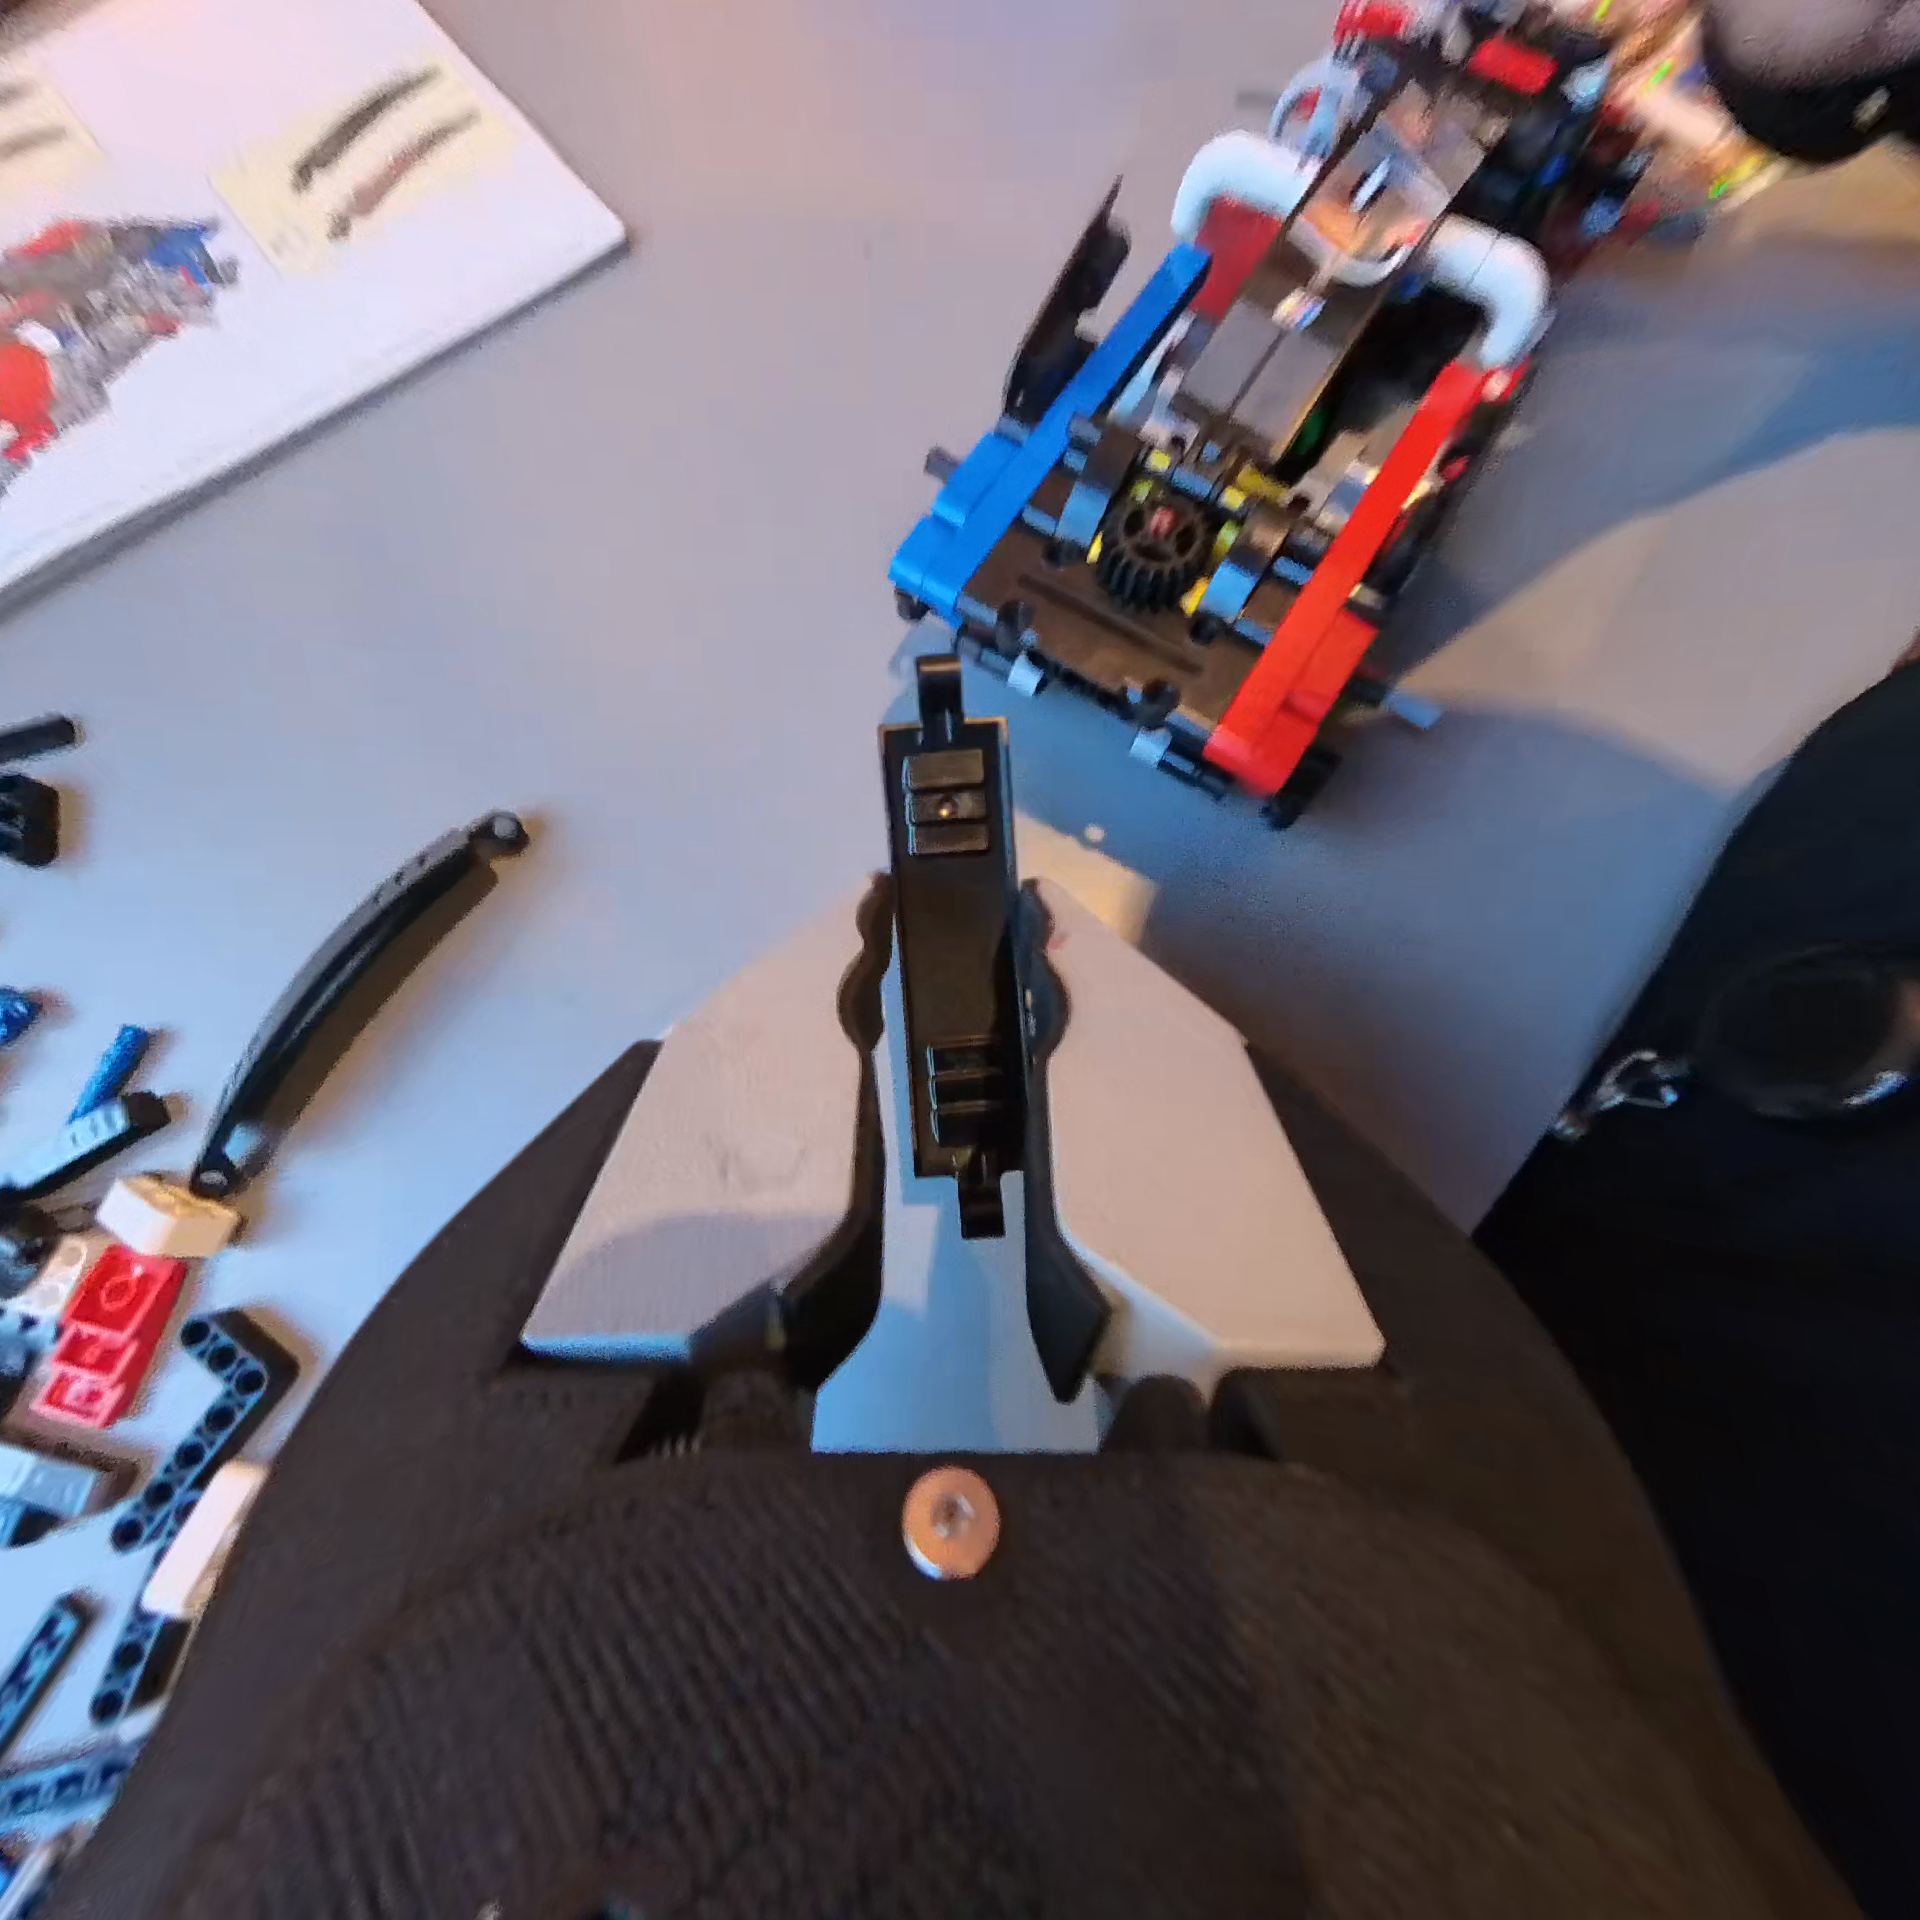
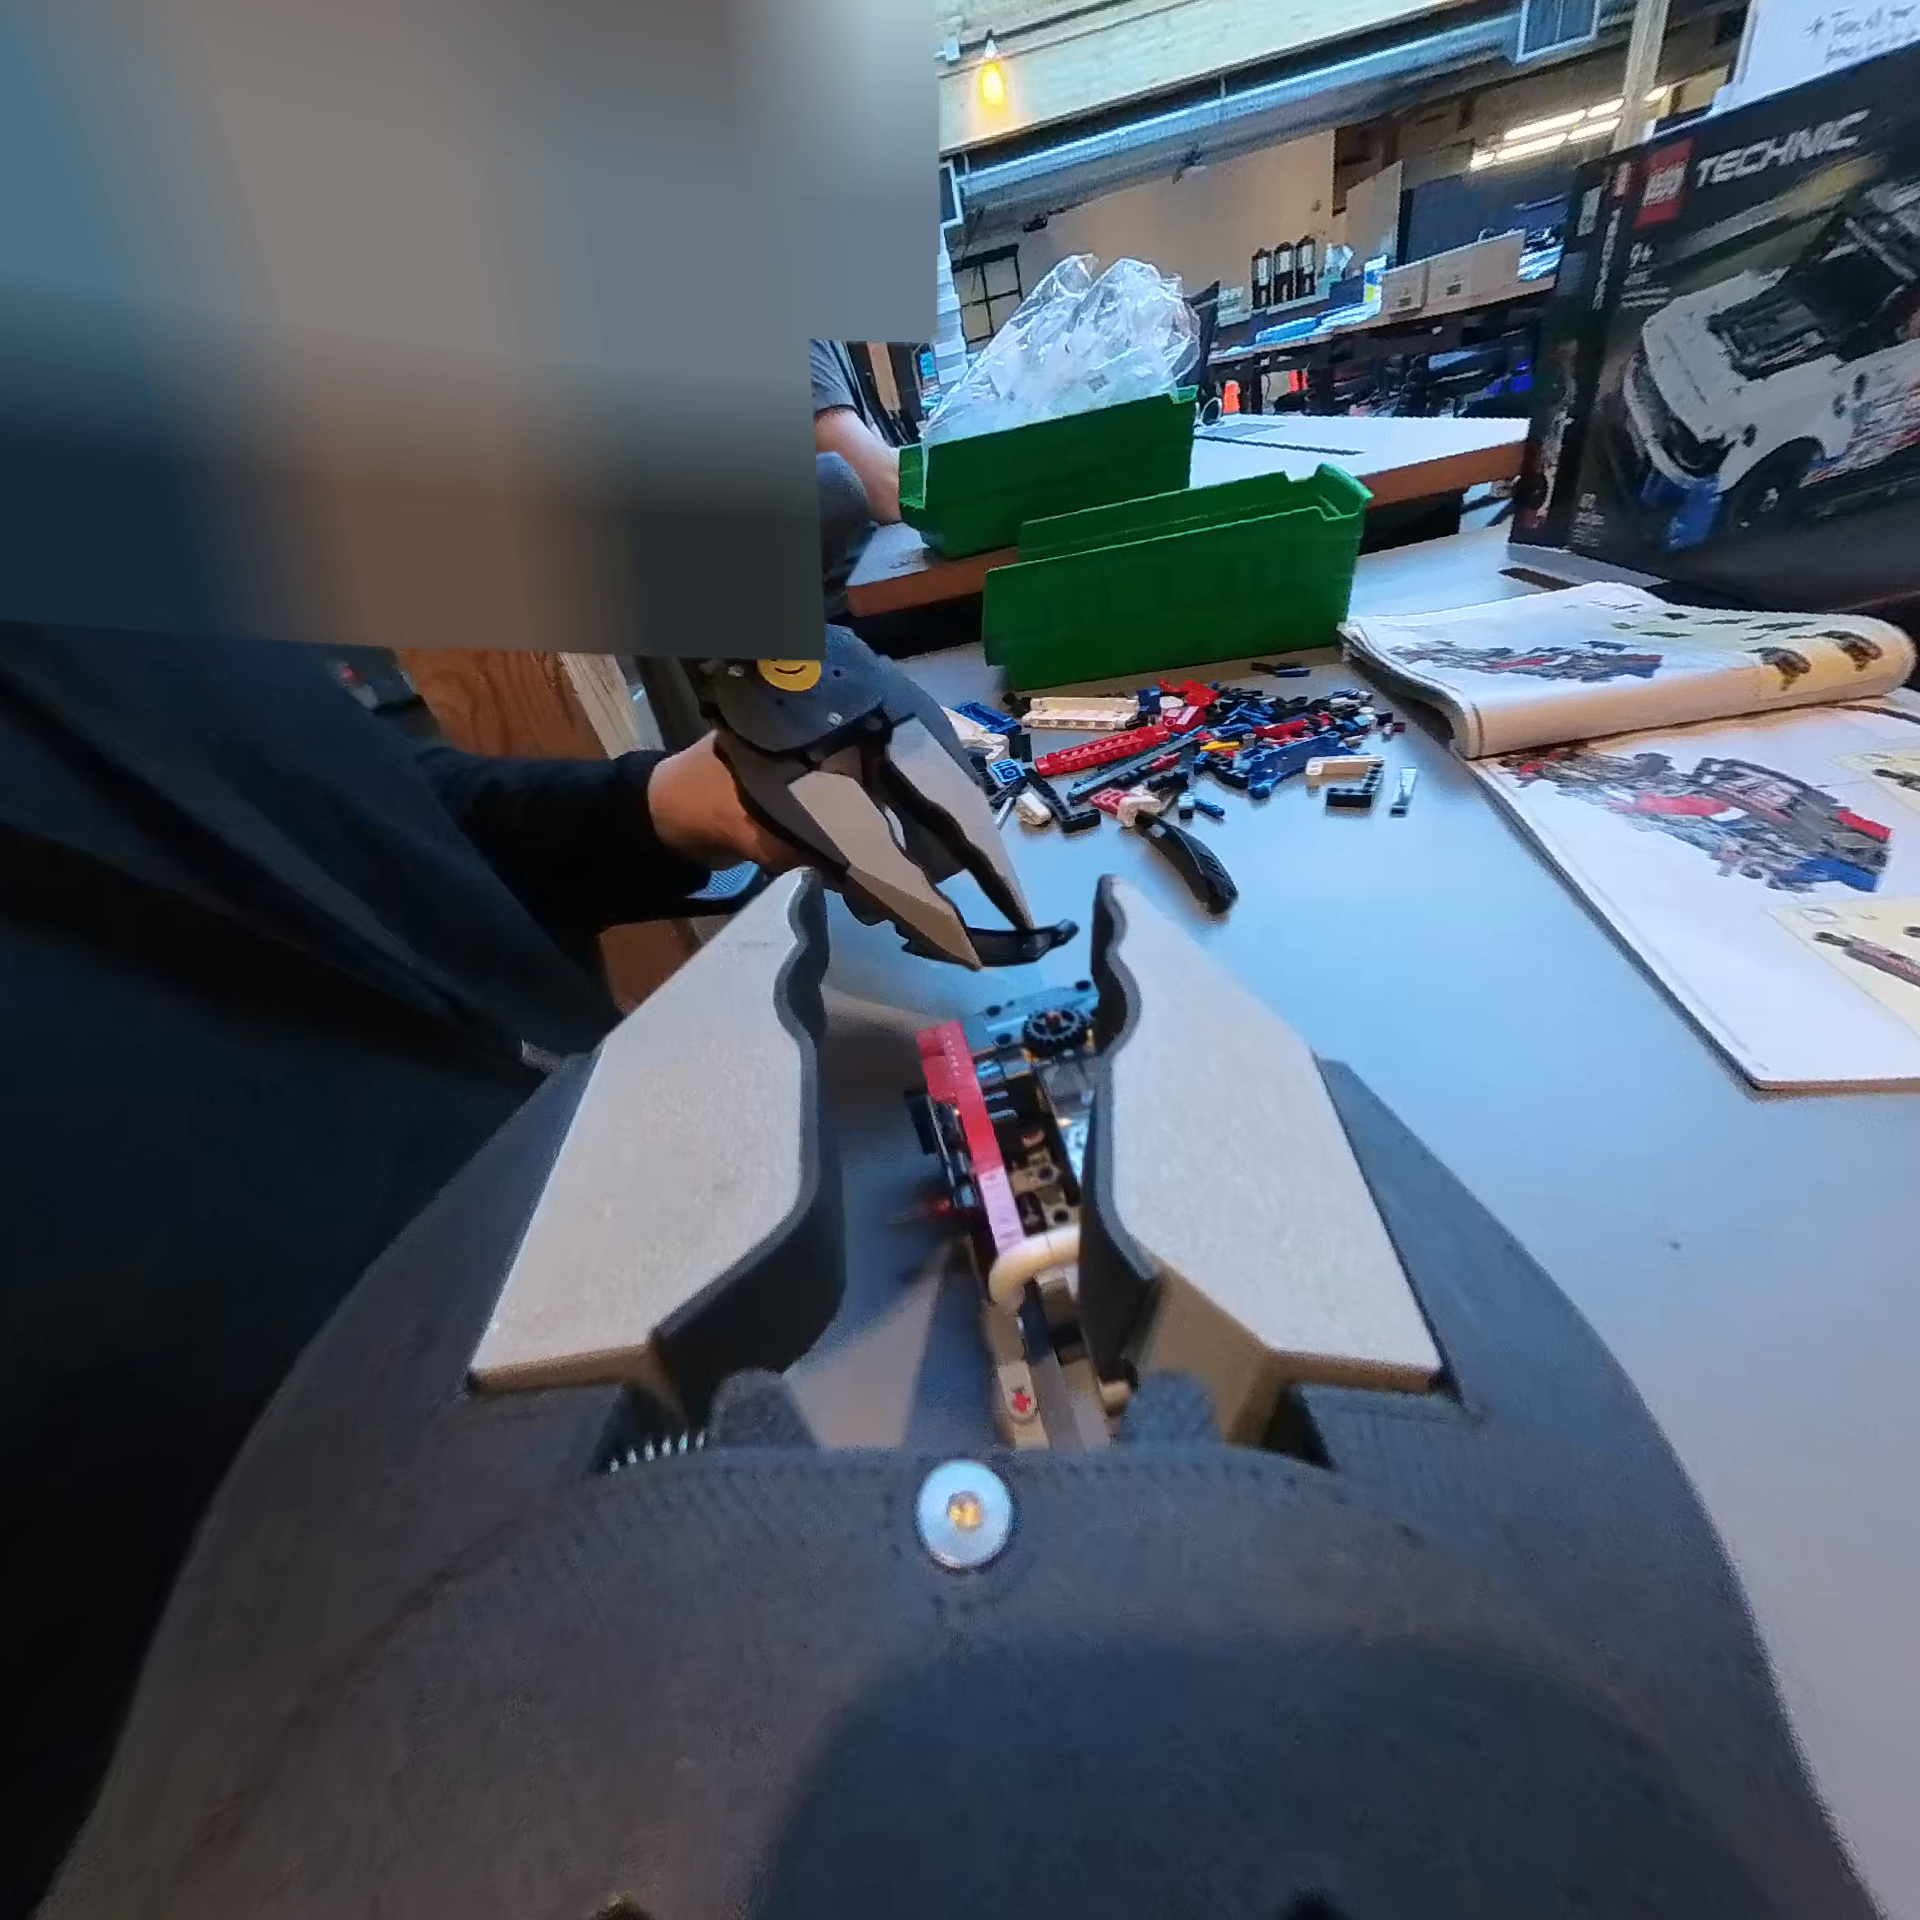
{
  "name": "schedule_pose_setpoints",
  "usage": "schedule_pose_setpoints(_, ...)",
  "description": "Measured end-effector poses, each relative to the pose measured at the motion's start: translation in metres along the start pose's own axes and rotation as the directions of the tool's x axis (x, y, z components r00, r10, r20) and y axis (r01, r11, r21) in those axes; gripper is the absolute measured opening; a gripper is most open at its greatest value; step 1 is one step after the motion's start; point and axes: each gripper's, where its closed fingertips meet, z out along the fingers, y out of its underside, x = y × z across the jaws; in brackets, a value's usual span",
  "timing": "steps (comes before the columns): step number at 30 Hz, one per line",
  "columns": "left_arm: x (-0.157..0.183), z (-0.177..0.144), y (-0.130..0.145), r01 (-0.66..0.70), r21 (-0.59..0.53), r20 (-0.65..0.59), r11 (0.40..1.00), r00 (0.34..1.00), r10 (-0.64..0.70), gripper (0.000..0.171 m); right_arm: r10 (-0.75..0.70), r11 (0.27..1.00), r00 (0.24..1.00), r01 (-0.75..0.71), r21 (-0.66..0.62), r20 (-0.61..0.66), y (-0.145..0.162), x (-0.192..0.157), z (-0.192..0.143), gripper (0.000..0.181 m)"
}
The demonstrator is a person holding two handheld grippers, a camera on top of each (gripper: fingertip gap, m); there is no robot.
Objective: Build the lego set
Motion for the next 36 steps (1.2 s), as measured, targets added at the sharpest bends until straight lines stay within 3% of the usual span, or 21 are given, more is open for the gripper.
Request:
schedule_pose_setpoints(7,0.031,-0.033,-0.069,-0.021,0.348,-0.137,0.937,0.988,0.073,0.021,0.025,0.999,0.999,-0.023,-0.041,0.045,-0.005,-0.006,0.039,0.038)
schedule_pose_setpoints(13,0.061,-0.047,-0.106,-0.050,0.489,-0.233,0.871,0.954,0.187,0.021,-0.029,0.997,0.996,0.035,-0.071,0.089,-0.011,-0.016,0.059,0.040)
schedule_pose_setpoints(16,0.067,-0.046,-0.114,-0.039,0.516,-0.255,0.856,0.947,0.197,0.021,-0.043,0.998,0.991,0.048,-0.033,0.128,-0.019,-0.025,0.058,0.021)
schedule_pose_setpoints(22,0.065,-0.037,-0.126,0.040,0.537,-0.309,0.842,0.939,0.152,0.021,-0.031,0.998,0.996,0.035,-0.045,0.084,-0.025,-0.015,0.056,0.020)
schedule_pose_setpoints(27,0.059,-0.028,-0.123,0.106,0.477,-0.376,0.873,0.922,0.094,0.030,-0.152,0.984,0.988,0.148,-0.103,-0.028,-0.039,0.006,0.045,0.021)
schedule_pose_setpoints(32,0.043,-0.020,-0.118,0.084,0.405,-0.342,0.910,0.937,0.066,0.036,-0.352,0.917,0.920,0.302,-0.261,-0.173,-0.046,0.037,0.031,0.021)
schedule_pose_setpoints(36,0.038,-0.022,-0.129,0.149,0.388,-0.404,0.909,0.915,0.023,0.040,-0.535,0.789,0.824,0.409,-0.459,-0.185,-0.031,0.052,0.031,0.021)
